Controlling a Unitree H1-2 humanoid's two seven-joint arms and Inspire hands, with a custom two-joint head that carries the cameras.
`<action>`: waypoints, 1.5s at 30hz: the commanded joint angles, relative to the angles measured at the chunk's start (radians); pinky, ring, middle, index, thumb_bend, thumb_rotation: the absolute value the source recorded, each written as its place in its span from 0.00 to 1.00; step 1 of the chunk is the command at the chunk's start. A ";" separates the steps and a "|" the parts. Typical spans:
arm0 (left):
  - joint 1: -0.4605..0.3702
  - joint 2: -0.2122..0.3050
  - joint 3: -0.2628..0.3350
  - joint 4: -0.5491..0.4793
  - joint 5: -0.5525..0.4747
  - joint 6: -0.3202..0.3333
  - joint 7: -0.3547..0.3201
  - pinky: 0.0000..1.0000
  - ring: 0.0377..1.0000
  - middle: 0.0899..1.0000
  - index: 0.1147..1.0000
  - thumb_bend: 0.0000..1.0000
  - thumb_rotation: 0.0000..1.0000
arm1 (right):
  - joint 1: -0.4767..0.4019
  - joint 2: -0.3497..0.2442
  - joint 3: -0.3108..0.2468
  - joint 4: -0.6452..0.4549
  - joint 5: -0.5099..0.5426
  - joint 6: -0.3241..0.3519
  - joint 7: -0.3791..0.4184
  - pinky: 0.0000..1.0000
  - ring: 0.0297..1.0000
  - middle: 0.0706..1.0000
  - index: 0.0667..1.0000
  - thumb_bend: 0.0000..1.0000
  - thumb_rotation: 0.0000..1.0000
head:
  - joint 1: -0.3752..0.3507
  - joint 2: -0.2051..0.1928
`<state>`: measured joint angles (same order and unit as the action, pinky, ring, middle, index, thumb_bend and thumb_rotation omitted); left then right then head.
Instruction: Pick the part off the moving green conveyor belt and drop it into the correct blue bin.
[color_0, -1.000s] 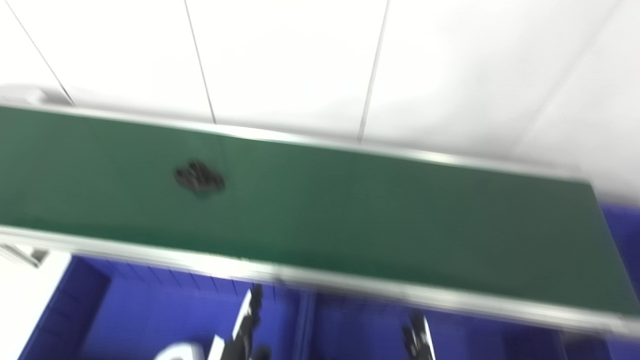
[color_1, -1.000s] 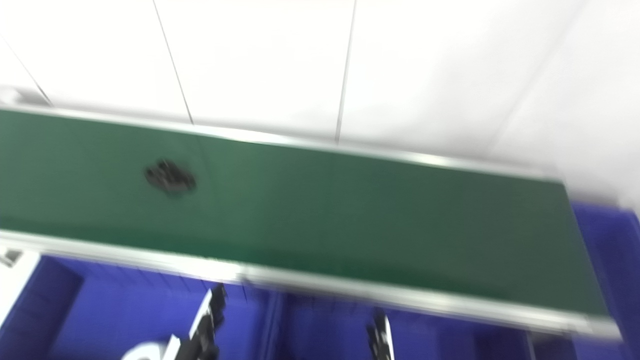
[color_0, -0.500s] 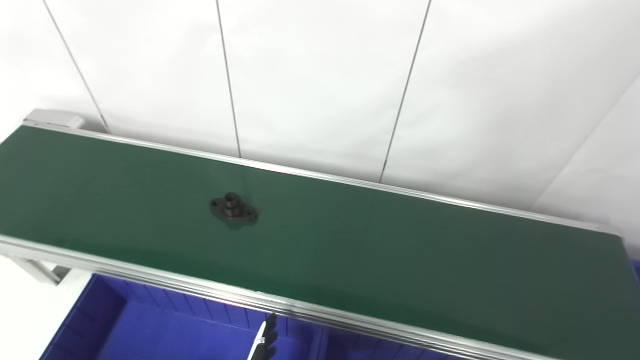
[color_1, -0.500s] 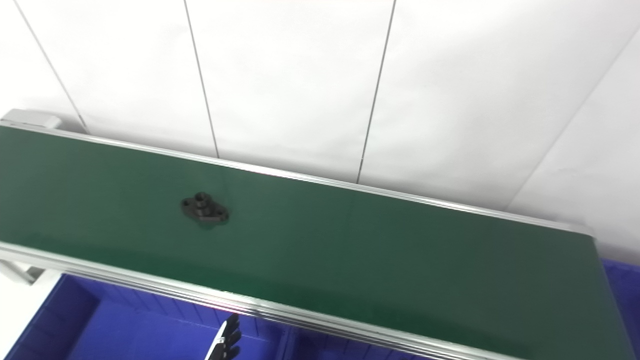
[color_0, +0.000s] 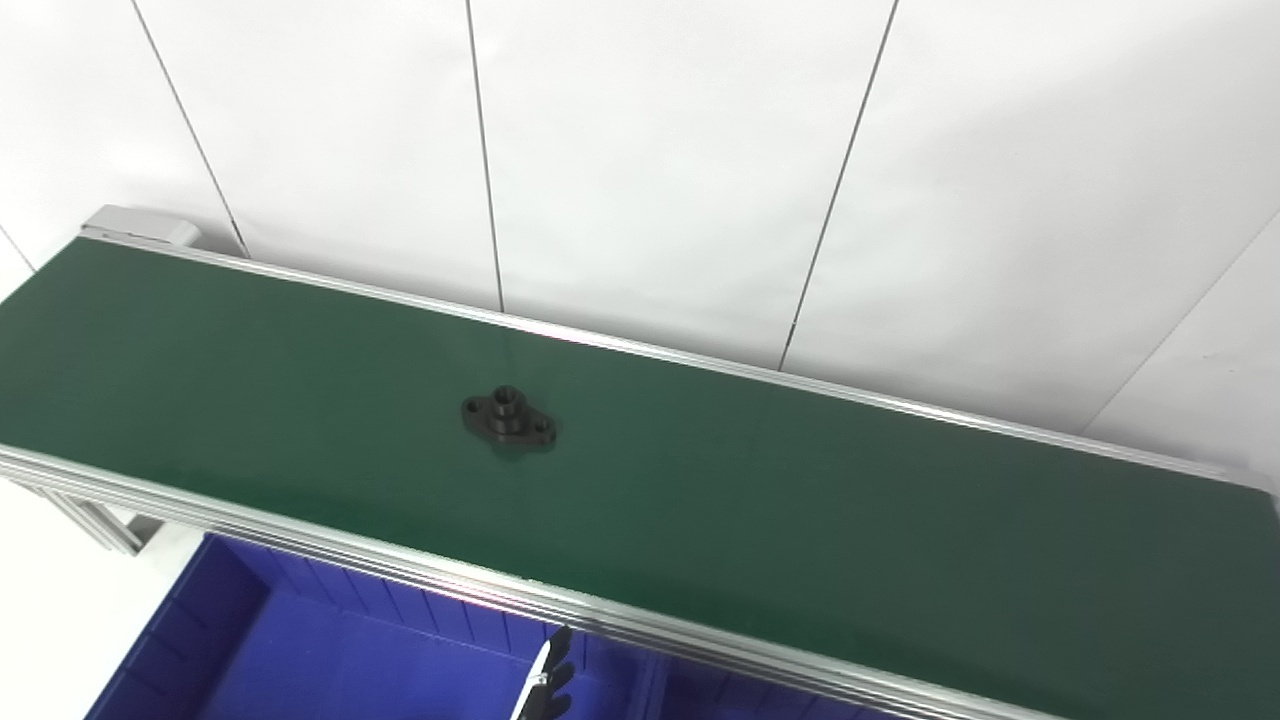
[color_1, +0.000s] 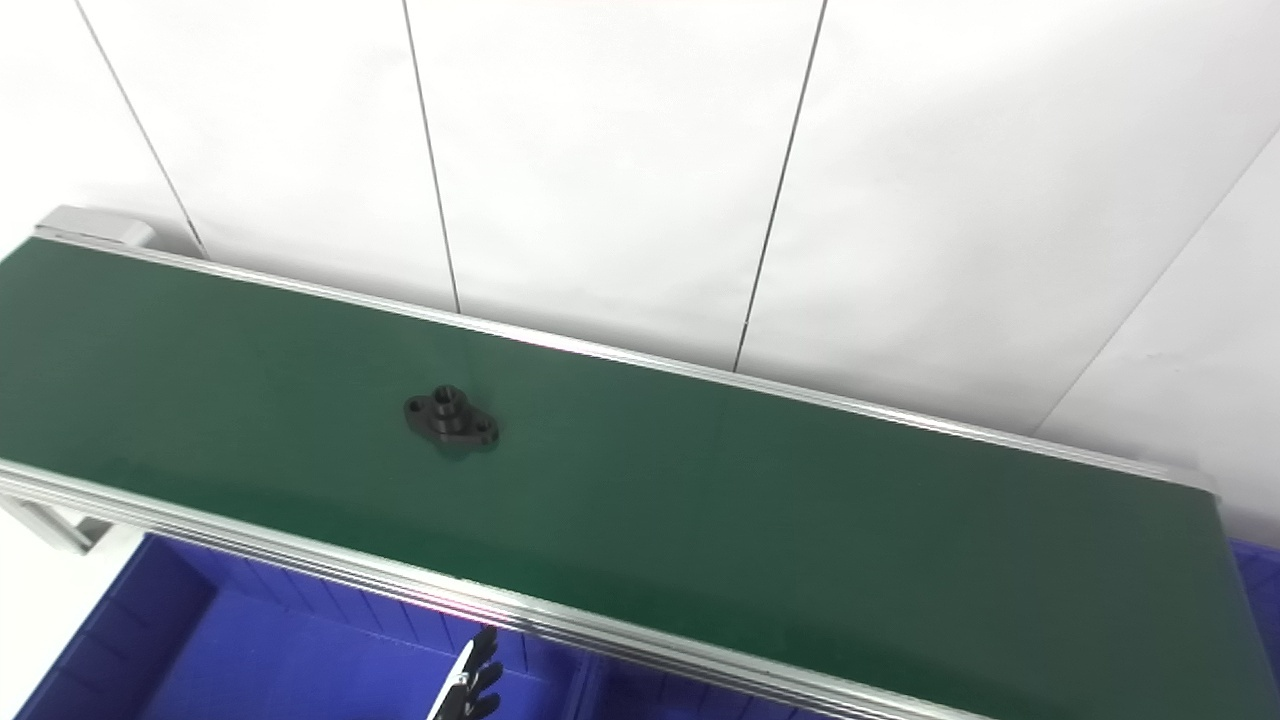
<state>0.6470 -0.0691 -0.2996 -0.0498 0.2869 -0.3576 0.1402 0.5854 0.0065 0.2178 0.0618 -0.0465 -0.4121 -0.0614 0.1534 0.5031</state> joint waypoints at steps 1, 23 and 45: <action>0.002 -0.080 -0.056 -0.026 0.000 -0.019 0.008 0.92 0.94 1.00 1.00 0.73 1.00 | 0.003 0.003 0.002 -0.032 -0.028 -0.057 -0.016 1.00 1.00 1.00 1.00 0.79 0.99 | -0.008 0.008; 0.031 -0.040 -0.054 -0.091 -0.039 0.015 -0.013 0.94 0.96 1.00 1.00 0.76 1.00 | -0.144 -0.047 0.002 -0.460 -0.257 0.030 -0.057 0.94 0.95 0.96 1.00 0.83 0.85 | -0.092 0.065; 0.036 -0.041 -0.073 -0.102 -0.037 0.013 -0.008 0.92 0.96 1.00 1.00 0.79 1.00 | -0.731 -0.054 0.041 -0.376 -0.767 0.523 0.180 0.74 0.84 0.90 0.97 0.93 0.75 | -0.094 0.076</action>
<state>0.6663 -0.0562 -0.3231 -0.1248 0.2474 -0.3251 0.1375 -0.1007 -0.0404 0.2453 -0.3210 -0.7609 0.1019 0.1231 0.0583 0.5783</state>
